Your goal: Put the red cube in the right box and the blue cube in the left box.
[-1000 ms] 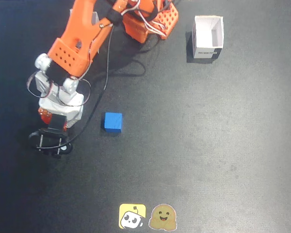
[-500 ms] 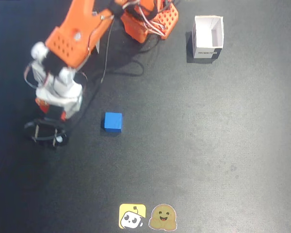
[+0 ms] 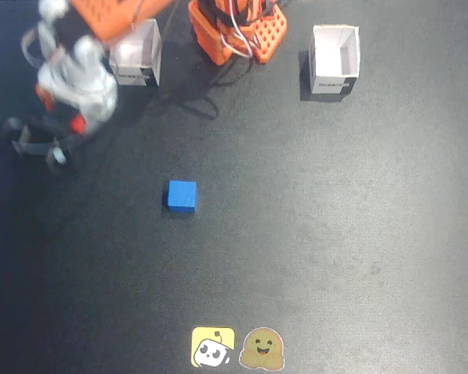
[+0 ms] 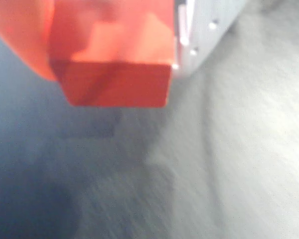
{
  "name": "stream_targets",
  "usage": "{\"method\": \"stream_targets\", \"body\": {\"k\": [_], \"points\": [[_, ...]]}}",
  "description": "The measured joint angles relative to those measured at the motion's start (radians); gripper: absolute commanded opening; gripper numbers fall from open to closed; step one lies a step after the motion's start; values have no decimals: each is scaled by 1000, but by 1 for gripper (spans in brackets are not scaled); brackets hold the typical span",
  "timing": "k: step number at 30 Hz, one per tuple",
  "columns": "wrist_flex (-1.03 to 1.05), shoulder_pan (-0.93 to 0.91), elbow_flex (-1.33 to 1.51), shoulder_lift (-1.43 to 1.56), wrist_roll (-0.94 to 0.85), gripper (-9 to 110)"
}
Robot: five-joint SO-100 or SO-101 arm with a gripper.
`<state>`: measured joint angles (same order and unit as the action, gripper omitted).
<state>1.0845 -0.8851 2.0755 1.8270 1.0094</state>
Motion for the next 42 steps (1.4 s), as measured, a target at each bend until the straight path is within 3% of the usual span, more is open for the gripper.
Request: {"method": "stream_targets", "body": {"k": [11, 42], "points": [[58, -189, 20, 26, 55, 12], [334, -440, 147, 354, 268, 12]]}}
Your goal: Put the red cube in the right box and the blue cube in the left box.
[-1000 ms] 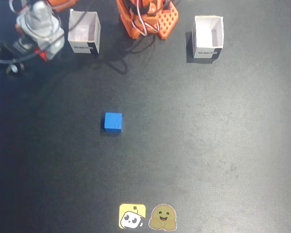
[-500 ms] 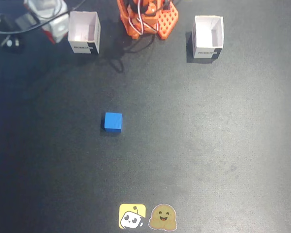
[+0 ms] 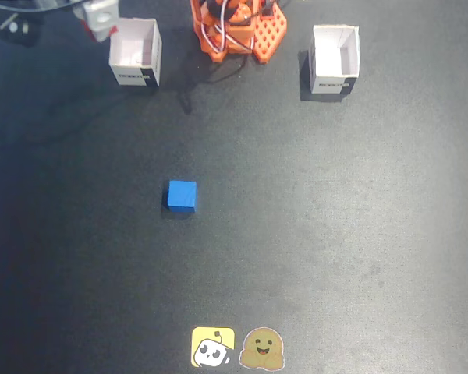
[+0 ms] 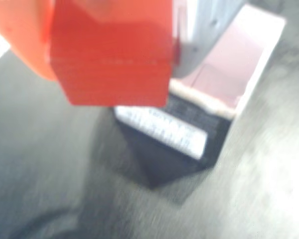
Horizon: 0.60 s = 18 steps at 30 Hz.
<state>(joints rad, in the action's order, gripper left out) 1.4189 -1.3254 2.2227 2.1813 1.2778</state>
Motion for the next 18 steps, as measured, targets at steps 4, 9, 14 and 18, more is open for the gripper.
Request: {"method": "stream_targets", "body": {"k": [4, 9, 14, 18], "points": [[29, 2, 31, 38, 54, 12], [29, 26, 48, 46, 104, 12], [43, 63, 84, 64, 169, 12], [48, 100, 89, 89, 215, 12]]}}
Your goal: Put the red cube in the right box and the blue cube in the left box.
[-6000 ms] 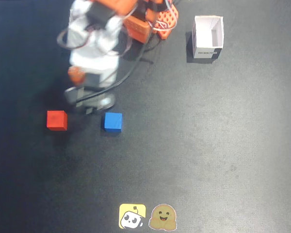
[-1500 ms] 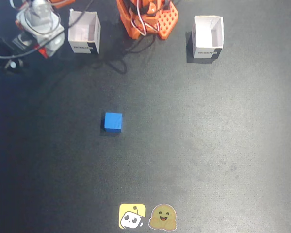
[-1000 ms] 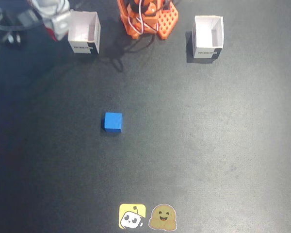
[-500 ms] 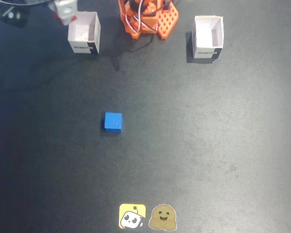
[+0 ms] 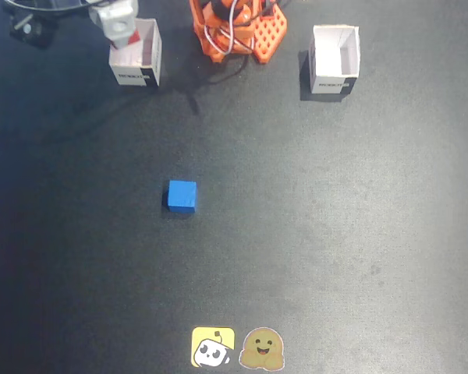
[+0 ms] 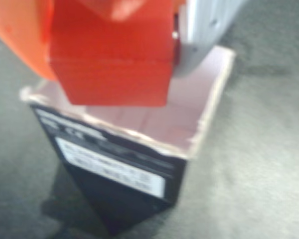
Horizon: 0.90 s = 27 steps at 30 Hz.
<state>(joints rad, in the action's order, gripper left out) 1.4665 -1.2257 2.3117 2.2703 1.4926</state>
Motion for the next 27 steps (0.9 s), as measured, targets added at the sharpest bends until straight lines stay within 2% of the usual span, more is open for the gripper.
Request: {"method": "stream_targets", "body": {"k": [5, 17, 25, 27], "points": [[8, 23, 18, 14, 66, 12], [8, 52, 23, 35, 91, 19], [-6, 57, 66, 103, 60, 0], [-26, 67, 71, 104, 49, 0]]}}
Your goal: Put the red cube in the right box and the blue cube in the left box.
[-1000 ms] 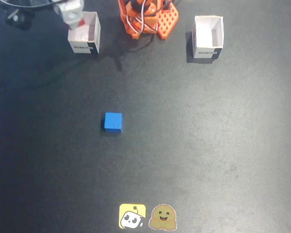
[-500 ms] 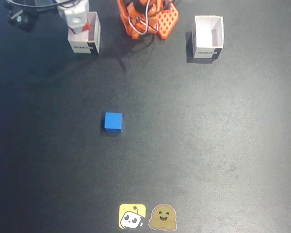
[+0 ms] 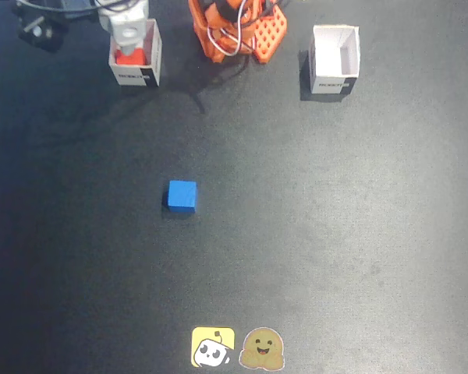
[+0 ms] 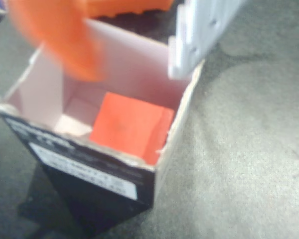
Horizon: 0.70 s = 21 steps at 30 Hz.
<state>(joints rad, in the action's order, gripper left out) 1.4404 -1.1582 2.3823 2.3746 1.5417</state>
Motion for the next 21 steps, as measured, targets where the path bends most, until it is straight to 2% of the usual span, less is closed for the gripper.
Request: {"method": "stream_targets", "body": {"k": [6, 14, 21], "points": [[-43, 118, 0, 17, -77, 0], [-26, 382, 0, 160, -193, 0], [23, 676, 11, 350, -158, 0]]}}
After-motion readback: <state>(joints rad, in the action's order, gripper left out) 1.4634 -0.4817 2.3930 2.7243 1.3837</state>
